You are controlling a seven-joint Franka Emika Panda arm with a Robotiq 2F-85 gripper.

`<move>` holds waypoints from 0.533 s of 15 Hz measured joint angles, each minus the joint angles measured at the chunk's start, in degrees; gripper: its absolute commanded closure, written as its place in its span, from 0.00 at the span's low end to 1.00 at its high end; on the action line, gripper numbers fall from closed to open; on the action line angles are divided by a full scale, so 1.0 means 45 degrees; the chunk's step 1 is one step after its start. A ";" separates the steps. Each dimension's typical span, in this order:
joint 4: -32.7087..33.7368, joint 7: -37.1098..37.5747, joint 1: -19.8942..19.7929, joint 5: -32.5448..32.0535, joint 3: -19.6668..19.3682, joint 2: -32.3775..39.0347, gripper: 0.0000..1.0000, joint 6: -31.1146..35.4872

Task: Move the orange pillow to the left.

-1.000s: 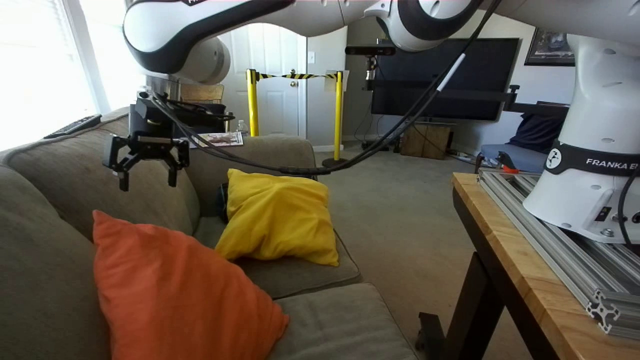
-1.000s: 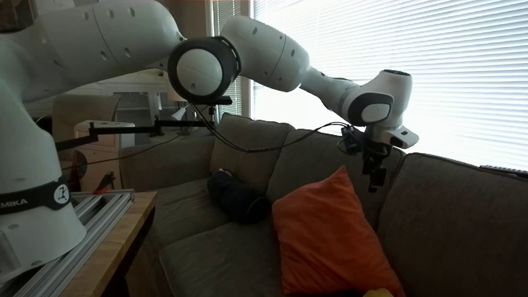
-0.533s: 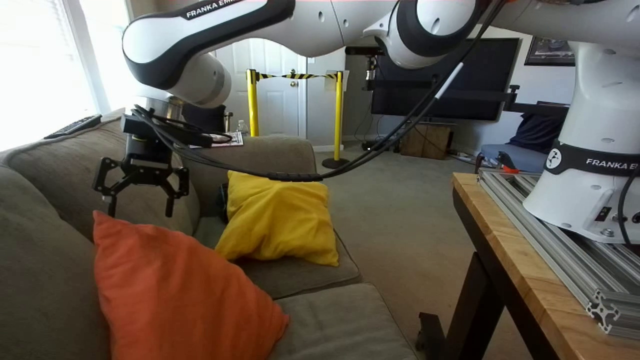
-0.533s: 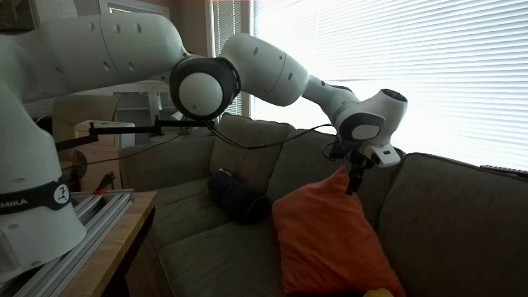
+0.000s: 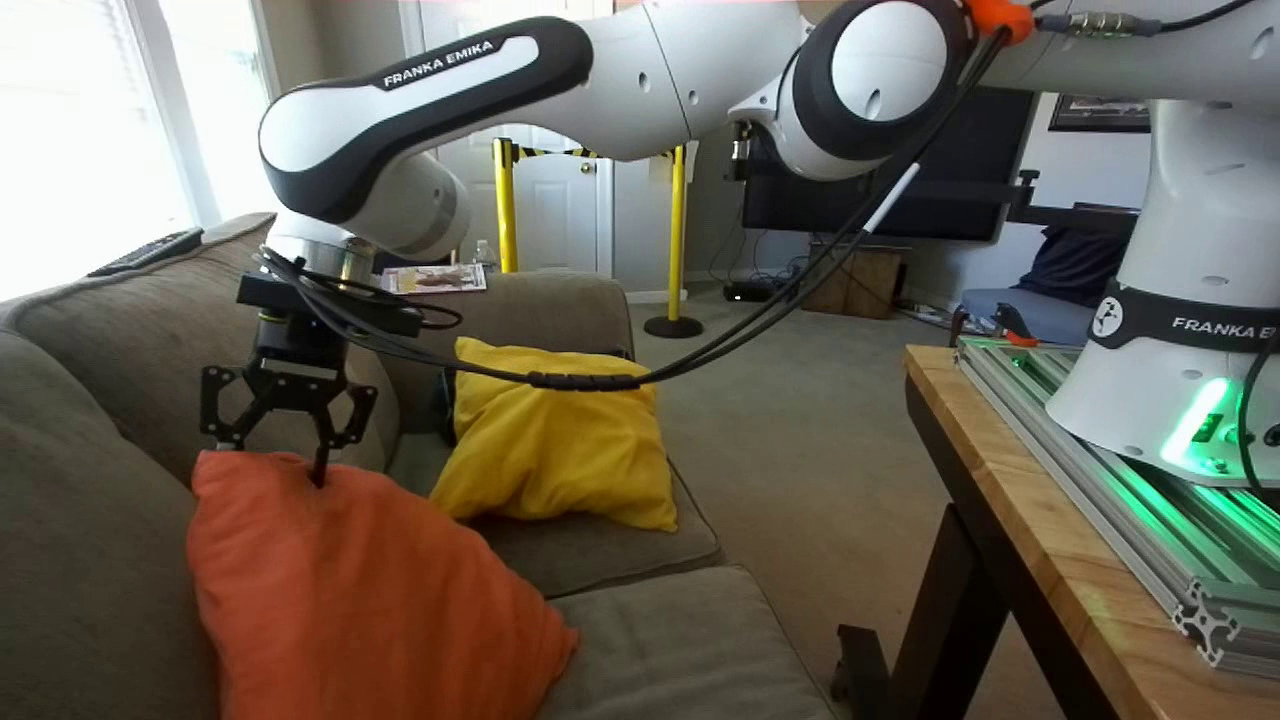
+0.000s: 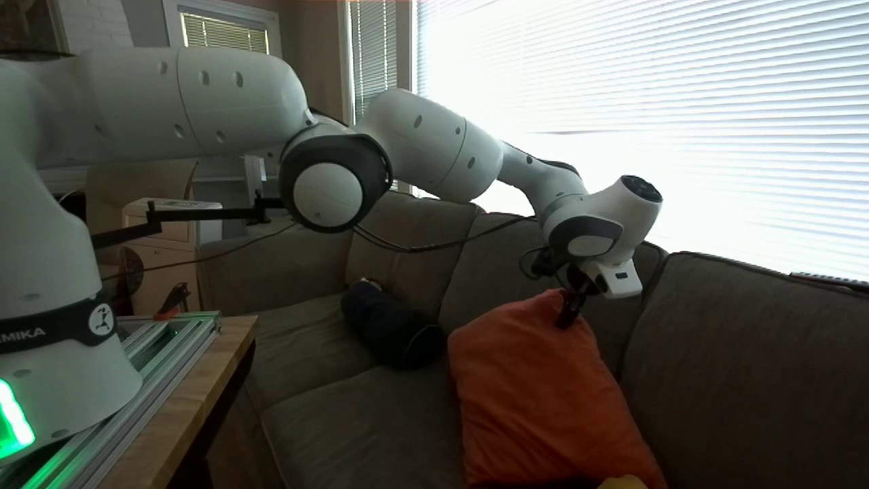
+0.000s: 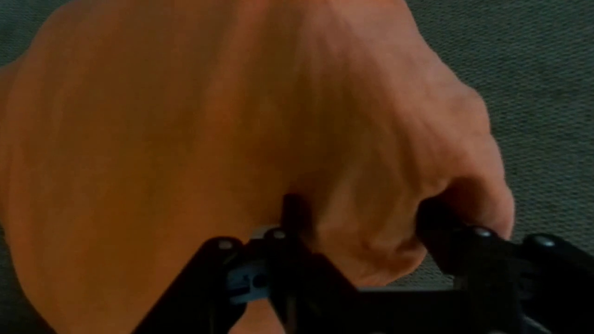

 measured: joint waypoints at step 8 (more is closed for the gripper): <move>0.0594 -0.0071 0.0580 -0.0742 -0.0787 0.0017 1.00 0.0228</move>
